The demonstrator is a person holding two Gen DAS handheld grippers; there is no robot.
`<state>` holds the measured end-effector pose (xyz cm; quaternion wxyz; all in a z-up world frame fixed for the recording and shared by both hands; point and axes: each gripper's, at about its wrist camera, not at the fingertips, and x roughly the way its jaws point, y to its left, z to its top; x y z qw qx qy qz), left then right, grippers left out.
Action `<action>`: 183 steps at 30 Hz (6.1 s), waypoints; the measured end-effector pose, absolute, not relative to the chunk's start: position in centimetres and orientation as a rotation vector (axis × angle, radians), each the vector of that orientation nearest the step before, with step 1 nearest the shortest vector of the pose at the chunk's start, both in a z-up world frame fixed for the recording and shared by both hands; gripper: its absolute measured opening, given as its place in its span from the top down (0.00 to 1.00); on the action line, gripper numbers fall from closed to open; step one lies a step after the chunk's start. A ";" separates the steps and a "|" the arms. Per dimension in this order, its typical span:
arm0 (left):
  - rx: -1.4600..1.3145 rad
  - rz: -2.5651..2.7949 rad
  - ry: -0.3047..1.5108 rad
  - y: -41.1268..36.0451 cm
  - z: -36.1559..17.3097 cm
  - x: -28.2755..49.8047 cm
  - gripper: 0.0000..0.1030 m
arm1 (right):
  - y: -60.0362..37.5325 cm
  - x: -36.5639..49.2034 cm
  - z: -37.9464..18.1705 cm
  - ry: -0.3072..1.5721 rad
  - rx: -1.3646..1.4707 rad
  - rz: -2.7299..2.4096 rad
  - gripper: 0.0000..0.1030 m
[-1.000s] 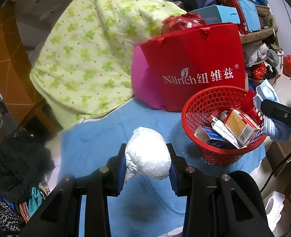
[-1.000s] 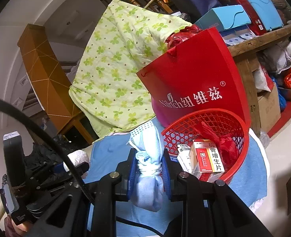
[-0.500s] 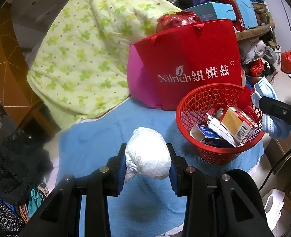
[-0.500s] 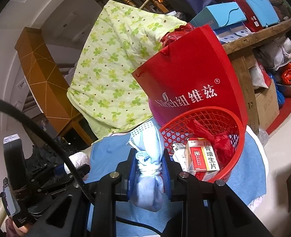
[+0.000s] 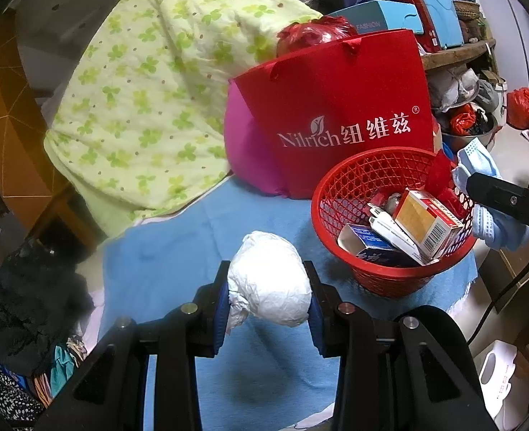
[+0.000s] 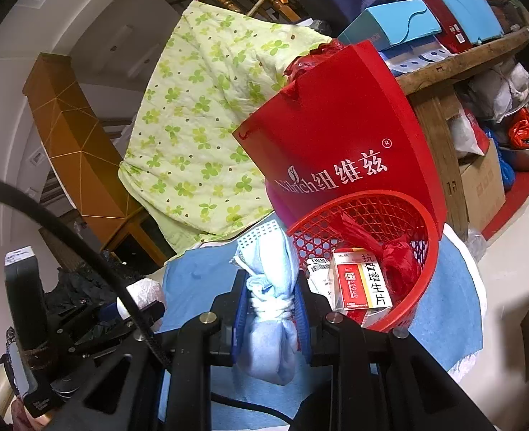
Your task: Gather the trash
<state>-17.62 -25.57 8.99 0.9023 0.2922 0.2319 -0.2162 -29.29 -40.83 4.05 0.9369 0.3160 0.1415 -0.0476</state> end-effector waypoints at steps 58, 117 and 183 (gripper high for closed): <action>0.327 -0.957 0.703 -32.7 5.8 -7.5 0.31 | -52.3 -17.0 0.6 0.355 0.848 -0.204 0.32; 0.198 -0.067 0.348 0.6 18.2 -18.9 0.01 | -15.7 -25.3 14.5 0.339 0.104 -0.122 0.27; 0.166 -0.036 0.365 2.2 17.3 -18.9 0.01 | -14.6 -24.3 13.9 0.355 0.106 -0.110 0.26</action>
